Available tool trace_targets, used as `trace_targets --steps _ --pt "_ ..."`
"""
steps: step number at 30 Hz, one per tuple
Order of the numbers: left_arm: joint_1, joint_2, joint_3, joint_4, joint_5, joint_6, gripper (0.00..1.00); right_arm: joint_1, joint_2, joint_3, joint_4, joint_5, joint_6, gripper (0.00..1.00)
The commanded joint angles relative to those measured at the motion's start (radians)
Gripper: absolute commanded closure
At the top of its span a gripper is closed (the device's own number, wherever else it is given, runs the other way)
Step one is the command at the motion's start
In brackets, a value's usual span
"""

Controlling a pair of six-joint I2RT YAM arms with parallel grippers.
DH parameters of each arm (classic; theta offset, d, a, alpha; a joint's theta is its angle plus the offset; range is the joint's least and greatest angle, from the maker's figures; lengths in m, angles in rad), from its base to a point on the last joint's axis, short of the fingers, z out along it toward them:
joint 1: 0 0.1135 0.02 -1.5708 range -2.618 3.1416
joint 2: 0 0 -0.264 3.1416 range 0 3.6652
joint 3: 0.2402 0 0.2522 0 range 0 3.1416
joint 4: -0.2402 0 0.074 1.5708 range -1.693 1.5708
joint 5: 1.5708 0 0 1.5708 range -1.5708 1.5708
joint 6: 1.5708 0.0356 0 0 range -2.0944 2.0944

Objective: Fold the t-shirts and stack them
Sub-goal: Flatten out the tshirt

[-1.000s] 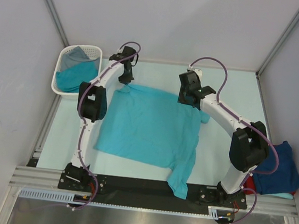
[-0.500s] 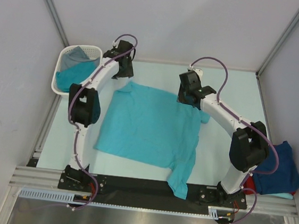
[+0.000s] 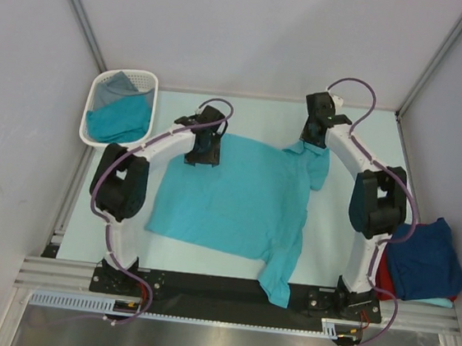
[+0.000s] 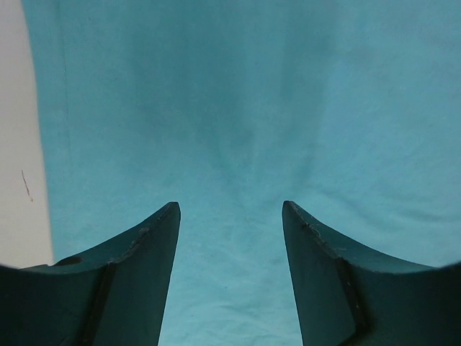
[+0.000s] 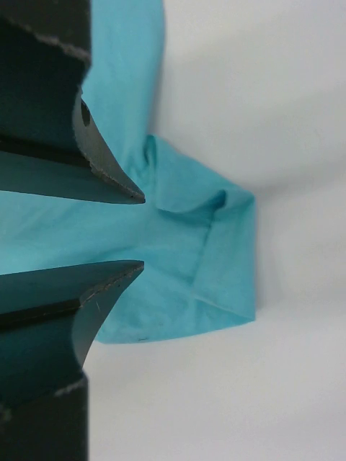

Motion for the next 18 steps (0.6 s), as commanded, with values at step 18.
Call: trace_targets --steps 18 --pt "-0.077 -0.177 -0.169 0.049 0.041 -0.035 0.36 -0.109 0.277 0.267 -0.117 -0.001 0.022 0.57"
